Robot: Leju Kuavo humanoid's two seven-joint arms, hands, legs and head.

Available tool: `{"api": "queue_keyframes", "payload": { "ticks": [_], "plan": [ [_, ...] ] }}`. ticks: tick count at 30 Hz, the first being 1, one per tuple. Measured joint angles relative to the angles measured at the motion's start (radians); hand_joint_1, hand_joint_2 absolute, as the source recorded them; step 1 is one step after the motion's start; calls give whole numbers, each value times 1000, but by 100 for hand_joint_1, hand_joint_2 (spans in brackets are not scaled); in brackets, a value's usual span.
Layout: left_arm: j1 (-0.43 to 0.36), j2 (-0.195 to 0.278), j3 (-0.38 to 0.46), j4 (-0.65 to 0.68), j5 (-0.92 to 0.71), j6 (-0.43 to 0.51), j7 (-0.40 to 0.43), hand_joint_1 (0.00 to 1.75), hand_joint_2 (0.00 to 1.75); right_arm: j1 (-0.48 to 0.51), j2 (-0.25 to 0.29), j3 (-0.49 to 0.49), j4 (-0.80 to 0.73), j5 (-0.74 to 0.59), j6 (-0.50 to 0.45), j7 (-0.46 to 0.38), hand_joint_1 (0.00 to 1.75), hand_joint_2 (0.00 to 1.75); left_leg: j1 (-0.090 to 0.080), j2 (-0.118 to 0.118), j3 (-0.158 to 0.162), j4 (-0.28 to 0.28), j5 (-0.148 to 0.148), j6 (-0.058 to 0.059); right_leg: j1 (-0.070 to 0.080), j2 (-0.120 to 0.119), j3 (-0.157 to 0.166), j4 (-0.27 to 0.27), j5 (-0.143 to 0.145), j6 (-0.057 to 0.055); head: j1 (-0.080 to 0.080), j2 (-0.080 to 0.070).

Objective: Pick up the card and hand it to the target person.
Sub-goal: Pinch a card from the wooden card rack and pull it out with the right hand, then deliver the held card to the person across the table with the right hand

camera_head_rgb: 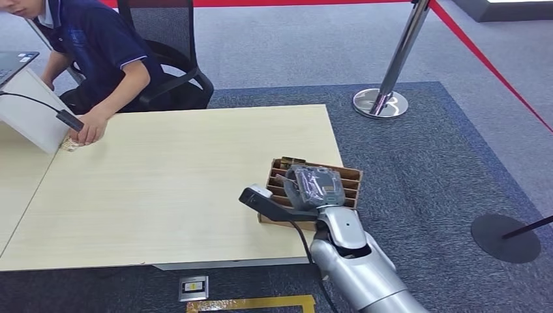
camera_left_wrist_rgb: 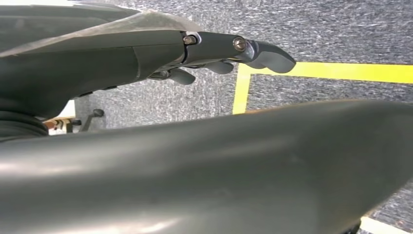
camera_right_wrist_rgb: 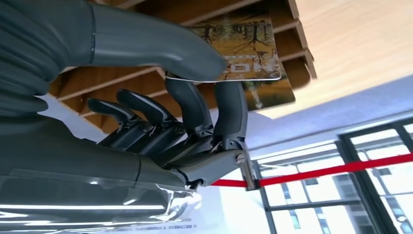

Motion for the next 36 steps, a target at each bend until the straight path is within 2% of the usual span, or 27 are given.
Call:
{"api": "queue_keyframes", "payload": {
  "ticks": [9, 13, 16, 20, 28, 36],
  "plan": [
    [1, 0, 14, 0, 20, 1, -12, 0, 0, 59, -78, 17, -310, -95, 112, -62, 175, 175, 0, 0, 0, 0, -1, 0, 0, 0, 0, 0, -1, 0, 0, 0],
    [0, 0, 14, 0, 20, 1, -12, 0, 0, 50, -94, 37, -382, -108, 117, -84, 175, 175, 0, 0, 0, 0, -1, 0, 0, 0, 0, 0, -1, 0, 0, 0],
    [-1, -2, 14, 0, 12, 0, -13, 0, 0, 8, -93, 55, -388, -107, 106, -85, 175, 175, 0, 0, 0, 0, -1, 0, 0, 0, 0, 0, -1, 0, 0, 0],
    [-4, -5, 14, 1, 1, -5, -15, 0, 0, -102, -66, 69, -307, -102, 59, -81, 175, 175, 0, 1, 0, 0, 0, 0, 0, 0, 1, 0, 0, -1, 0, 0],
    [-8, -14, 12, 6, -12, -6, -10, 0, 0, -321, 43, 74, -52, -67, -75, -90, 175, 175, 0, 1, 0, 0, 0, 0, 0, 0, 0, 1, 0, -1, 0, 0],
    [-8, -19, 12, 7, -16, 3, 11, 0, 0, -439, 118, 74, 161, -68, -133, -106, 175, 175, 0, 1, 0, 0, 0, 0, 0, 0, 0, 1, -1, -1, 0, 0]
  ]
}}
